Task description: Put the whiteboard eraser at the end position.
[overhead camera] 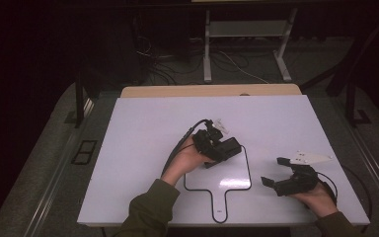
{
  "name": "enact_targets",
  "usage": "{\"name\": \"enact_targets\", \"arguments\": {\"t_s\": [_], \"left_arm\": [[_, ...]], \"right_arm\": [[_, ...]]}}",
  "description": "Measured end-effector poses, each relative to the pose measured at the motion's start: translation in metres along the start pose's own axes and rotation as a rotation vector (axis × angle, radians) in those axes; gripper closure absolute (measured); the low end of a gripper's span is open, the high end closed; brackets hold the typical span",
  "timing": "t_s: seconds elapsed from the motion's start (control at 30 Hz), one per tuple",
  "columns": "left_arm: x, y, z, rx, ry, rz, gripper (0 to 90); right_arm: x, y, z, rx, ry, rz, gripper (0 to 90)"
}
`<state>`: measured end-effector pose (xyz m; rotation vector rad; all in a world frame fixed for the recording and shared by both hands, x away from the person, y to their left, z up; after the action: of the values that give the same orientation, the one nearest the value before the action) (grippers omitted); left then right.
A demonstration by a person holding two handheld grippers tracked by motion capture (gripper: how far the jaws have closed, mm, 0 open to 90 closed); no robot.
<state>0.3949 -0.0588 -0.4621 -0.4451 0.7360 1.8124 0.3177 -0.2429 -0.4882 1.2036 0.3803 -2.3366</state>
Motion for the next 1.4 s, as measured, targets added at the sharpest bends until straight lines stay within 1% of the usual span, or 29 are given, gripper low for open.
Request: {"name": "enact_targets", "arguments": {"t_s": [0.17, 0.23, 0.3, 0.33, 0.43, 0.47, 0.5, 0.53, 0.63, 0.7, 0.77, 0.9, 0.93, 1.03, 1.1, 1.13, 1.2, 1.23, 1.3, 1.33, 1.4], "left_arm": [[0.0, -0.007, 0.012, -0.019, 0.035, 0.02, 39.2], [-0.001, -0.01, 0.017, -0.027, 0.04, 0.022, 39.3], [-0.004, -0.013, 0.021, -0.041, 0.055, 0.026, 39.3], [-0.004, -0.015, 0.024, -0.044, 0.052, 0.021, 39.3], [-0.007, -0.019, 0.028, -0.054, 0.063, 0.024, 39.2], [-0.008, -0.021, 0.029, -0.058, 0.056, 0.022, 39.2], [-0.009, -0.023, 0.029, -0.062, 0.061, 0.026, 39.2], [-0.009, -0.025, 0.031, -0.066, 0.054, 0.021, 39.2], [-0.01, -0.032, 0.034, -0.081, 0.053, 0.027, 39.2], [-0.011, -0.038, 0.037, -0.091, 0.053, 0.025, 39.2], [-0.012, -0.044, 0.039, -0.098, 0.065, 0.037, 39.2], [-0.014, -0.057, 0.044, -0.113, 0.058, 0.04, 39.2], [-0.016, -0.06, 0.043, -0.118, 0.065, 0.046, 39.2], [-0.018, -0.069, 0.042, -0.127, 0.061, 0.059, 39.2], [-0.02, -0.076, 0.04, -0.136, 0.054, 0.056, 39.1], [-0.021, -0.081, 0.039, -0.14, 0.047, 0.043, 39.1], [-0.022, -0.088, 0.037, -0.148, 0.043, 0.049, 39.2], [-0.023, -0.092, 0.036, -0.151, 0.032, 0.04, 39.2], [-0.024, -0.1, 0.032, -0.163, 0.026, 0.037, 39.2], [-0.024, -0.104, 0.03, -0.168, 0.019, 0.043, 39.1], [-0.025, -0.111, 0.025, -0.165, 0.02, 0.057, 39.1]], "right_arm": [[0.0, 0.0, -0.001, -0.002, -0.002, -0.006, 0.0], [0.001, -0.002, -0.001, -0.005, -0.002, 0.005, 0.0], [0.0, -0.003, 0.001, -0.006, 0.004, 0.004, 0.0], [0.0, -0.003, 0.001, -0.008, 0.006, 0.004, 0.0], [0.0, -0.004, 0.002, -0.009, 0.005, 0.001, 0.0], [-0.001, -0.004, 0.001, -0.009, 0.007, 0.002, 0.0], [-0.001, -0.004, 0.001, -0.008, 0.007, 0.002, 0.0], [-0.001, -0.004, 0.001, -0.008, 0.006, 0.001, 0.0], [-0.001, -0.005, 0.0, -0.011, 0.005, -0.001, 0.0], [0.0, -0.005, 0.0, -0.011, 0.002, -0.002, 0.0], [0.0, -0.005, 0.0, -0.012, 0.002, -0.001, 0.0], [0.0, -0.005, 0.001, -0.012, 0.005, -0.004, 0.0], [0.0, -0.005, 0.001, -0.011, 0.006, -0.004, 0.0], [-0.001, -0.005, 0.001, -0.011, 0.006, -0.005, 0.0], [-0.001, -0.005, 0.001, -0.012, 0.006, -0.005, 0.0], [-0.001, -0.005, 0.001, -0.012, 0.006, -0.005, 0.0], [-0.001, -0.005, 0.001, -0.015, 0.007, -0.002, 0.0], [-0.001, -0.005, 0.001, -0.014, 0.008, -0.005, 0.0], [0.0, -0.005, 0.001, -0.015, 0.007, -0.008, 0.0], [0.0, -0.004, 0.001, -0.014, 0.006, -0.007, 0.0], [0.0, -0.005, 0.001, -0.015, 0.006, -0.007, 0.0]]}}
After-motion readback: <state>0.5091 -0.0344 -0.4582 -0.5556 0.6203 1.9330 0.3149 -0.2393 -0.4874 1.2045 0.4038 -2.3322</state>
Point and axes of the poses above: each handheld gripper's, and its own axes: z roughly backward along the jaws, x roughly out of its underside, y roughly to its right, the point moved 9 cm from there along -z, roughly forward along the jaws, and after that the axes turned 14 degrees about x, right-handed, at the moved point
